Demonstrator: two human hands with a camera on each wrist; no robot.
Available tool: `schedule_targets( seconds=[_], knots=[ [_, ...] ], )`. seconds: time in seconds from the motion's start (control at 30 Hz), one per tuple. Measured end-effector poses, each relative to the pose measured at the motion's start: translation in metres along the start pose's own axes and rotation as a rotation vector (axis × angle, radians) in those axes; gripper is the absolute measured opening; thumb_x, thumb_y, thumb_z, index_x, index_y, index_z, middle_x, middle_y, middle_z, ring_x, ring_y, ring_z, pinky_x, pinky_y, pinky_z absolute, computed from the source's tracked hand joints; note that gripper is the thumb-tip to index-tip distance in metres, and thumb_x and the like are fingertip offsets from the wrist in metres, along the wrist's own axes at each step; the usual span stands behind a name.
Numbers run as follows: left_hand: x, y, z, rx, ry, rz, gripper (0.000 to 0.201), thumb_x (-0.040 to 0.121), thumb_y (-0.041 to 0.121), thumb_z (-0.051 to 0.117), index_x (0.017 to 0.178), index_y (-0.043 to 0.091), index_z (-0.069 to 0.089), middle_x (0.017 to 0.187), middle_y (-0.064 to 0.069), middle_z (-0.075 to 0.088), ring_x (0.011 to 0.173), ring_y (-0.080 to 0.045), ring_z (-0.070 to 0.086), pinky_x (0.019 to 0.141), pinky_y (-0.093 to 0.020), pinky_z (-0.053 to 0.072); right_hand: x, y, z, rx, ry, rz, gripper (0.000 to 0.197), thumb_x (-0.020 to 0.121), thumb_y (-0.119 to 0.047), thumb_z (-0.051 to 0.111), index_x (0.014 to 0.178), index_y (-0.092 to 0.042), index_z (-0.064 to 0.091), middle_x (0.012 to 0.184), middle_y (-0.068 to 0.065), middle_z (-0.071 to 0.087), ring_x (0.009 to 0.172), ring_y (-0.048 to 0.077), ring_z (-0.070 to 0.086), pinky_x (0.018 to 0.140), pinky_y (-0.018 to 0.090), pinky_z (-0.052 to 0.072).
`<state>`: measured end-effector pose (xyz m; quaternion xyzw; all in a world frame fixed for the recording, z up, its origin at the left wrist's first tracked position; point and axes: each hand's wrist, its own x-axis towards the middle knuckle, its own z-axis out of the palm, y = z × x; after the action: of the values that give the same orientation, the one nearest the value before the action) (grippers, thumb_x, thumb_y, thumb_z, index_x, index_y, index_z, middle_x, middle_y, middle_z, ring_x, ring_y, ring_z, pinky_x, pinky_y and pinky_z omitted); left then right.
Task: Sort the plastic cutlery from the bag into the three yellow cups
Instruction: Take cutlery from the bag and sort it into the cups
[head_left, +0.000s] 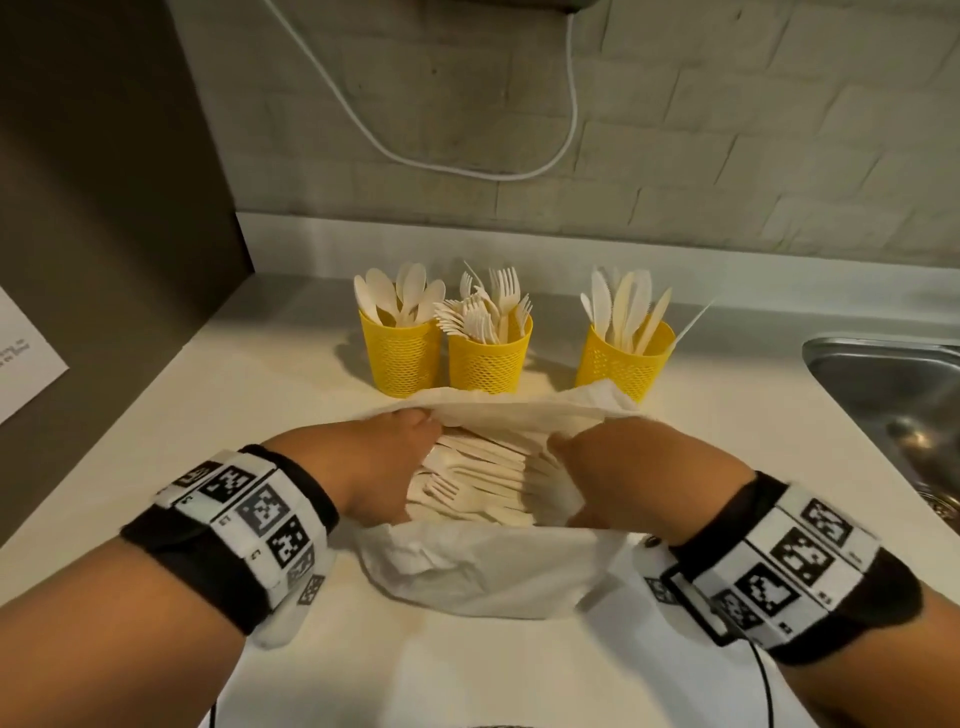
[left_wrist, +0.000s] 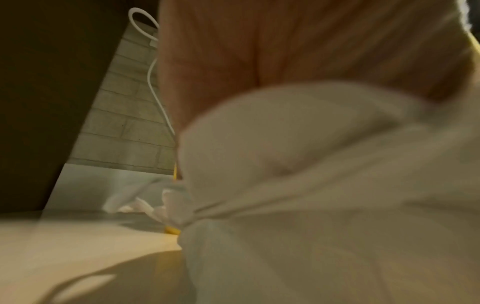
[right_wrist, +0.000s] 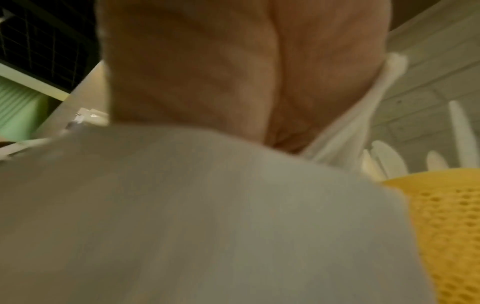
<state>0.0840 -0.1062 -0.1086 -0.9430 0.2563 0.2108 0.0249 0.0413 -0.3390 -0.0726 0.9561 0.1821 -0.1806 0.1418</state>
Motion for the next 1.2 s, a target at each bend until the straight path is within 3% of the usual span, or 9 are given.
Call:
schedule_targets(
  seconds=[0.07, 0.17, 0.33, 0.43, 0.57, 0.73, 0.9, 1.07, 1.2],
  knots=[
    [-0.002, 0.003, -0.002, -0.081, -0.008, -0.044, 0.114, 0.064, 0.053, 0.084, 0.150, 0.027, 0.014, 0.157, 0.003, 0.025, 0.138, -0.021, 0.037, 0.111, -0.039, 0.038, -0.002, 0.013, 0.003, -0.009, -0.011, 0.047, 0.085, 0.073, -0.054, 0.076, 0.139, -0.019, 0.034, 0.087, -0.001, 0.056, 0.076, 0.021, 0.051, 0.069, 0.034, 0.045],
    [-0.001, 0.006, -0.003, -0.193, 0.006, -0.061, 0.115, 0.057, 0.047, 0.088, 0.144, 0.030, 0.015, 0.146, 0.001, 0.038, 0.122, -0.021, 0.049, 0.101, -0.040, 0.047, -0.004, 0.027, 0.012, -0.011, -0.091, 0.092, 0.101, 0.072, -0.044, 0.080, 0.149, -0.023, 0.018, 0.105, 0.002, 0.066, 0.077, 0.020, 0.053, 0.071, 0.033, 0.046],
    [0.011, 0.001, -0.001, -0.306, 0.136, -0.031, 0.114, 0.047, 0.068, 0.081, 0.141, 0.040, 0.023, 0.144, 0.009, 0.047, 0.125, -0.018, 0.051, 0.102, -0.042, 0.047, -0.003, 0.025, 0.016, 0.155, -0.303, 0.047, 0.047, 0.086, -0.036, 0.066, 0.131, -0.035, 0.052, 0.116, -0.005, 0.061, 0.102, 0.020, 0.059, 0.085, 0.033, 0.046],
    [0.017, -0.001, -0.002, -0.230, 0.078, -0.084, 0.119, 0.053, 0.091, 0.058, 0.151, 0.034, 0.019, 0.155, 0.001, 0.035, 0.139, -0.023, 0.035, 0.111, -0.044, 0.036, -0.006, 0.026, -0.004, 0.060, -0.143, 0.003, 0.052, 0.090, -0.045, 0.063, 0.138, -0.030, 0.050, 0.124, -0.004, 0.061, 0.119, 0.019, 0.057, 0.097, 0.031, 0.044],
    [0.024, 0.003, -0.001, -0.089, -0.025, -0.144, 0.131, 0.064, 0.080, 0.063, 0.156, 0.020, -0.008, 0.164, -0.008, 0.006, 0.150, -0.029, 0.006, 0.121, -0.045, 0.019, -0.008, 0.009, -0.023, 0.128, 0.198, -0.170, 0.038, 0.088, -0.040, 0.066, 0.124, -0.029, 0.060, 0.110, -0.007, 0.053, 0.105, 0.017, 0.055, 0.082, 0.029, 0.044],
    [0.024, -0.002, 0.002, -0.186, -0.052, -0.091, 0.145, 0.037, 0.078, 0.072, 0.148, 0.045, -0.015, 0.163, 0.002, 0.005, 0.150, -0.025, 0.009, 0.117, -0.050, 0.026, 0.002, -0.001, -0.002, 0.210, 0.236, -0.199, 0.049, 0.086, -0.042, 0.068, 0.126, -0.024, 0.045, 0.118, -0.003, 0.051, 0.101, 0.020, 0.057, 0.077, 0.032, 0.046],
    [0.023, -0.004, 0.003, -0.118, -0.033, -0.057, 0.121, 0.058, 0.069, 0.077, 0.151, 0.048, 0.002, 0.162, 0.000, 0.011, 0.149, -0.027, 0.007, 0.118, -0.048, 0.023, 0.004, -0.005, 0.005, 0.163, 0.107, -0.462, 0.054, 0.098, -0.034, 0.051, 0.150, -0.034, 0.035, 0.150, 0.003, 0.036, 0.134, 0.018, 0.035, 0.108, 0.031, 0.034],
    [0.018, -0.008, -0.017, -0.260, 0.040, -0.059, 0.086, 0.058, 0.086, 0.058, 0.135, 0.050, 0.045, 0.151, 0.005, 0.033, 0.142, -0.025, 0.026, 0.115, -0.047, 0.029, 0.002, 0.010, 0.006, 0.172, -0.021, -0.398, 0.049, 0.093, -0.025, 0.054, 0.142, -0.030, 0.050, 0.151, -0.006, 0.040, 0.134, 0.017, 0.043, 0.108, 0.031, 0.037],
    [0.032, -0.003, -0.026, -0.554, 0.368, -0.137, 0.052, 0.083, 0.045, 0.071, 0.129, 0.026, 0.055, 0.130, 0.002, 0.053, 0.115, -0.019, 0.053, 0.095, -0.032, 0.044, 0.000, 0.017, -0.003, 0.230, 0.005, -0.333, 0.050, 0.091, -0.031, 0.061, 0.140, -0.039, 0.051, 0.148, -0.014, 0.037, 0.127, 0.011, 0.045, 0.099, 0.022, 0.038]
  ],
)
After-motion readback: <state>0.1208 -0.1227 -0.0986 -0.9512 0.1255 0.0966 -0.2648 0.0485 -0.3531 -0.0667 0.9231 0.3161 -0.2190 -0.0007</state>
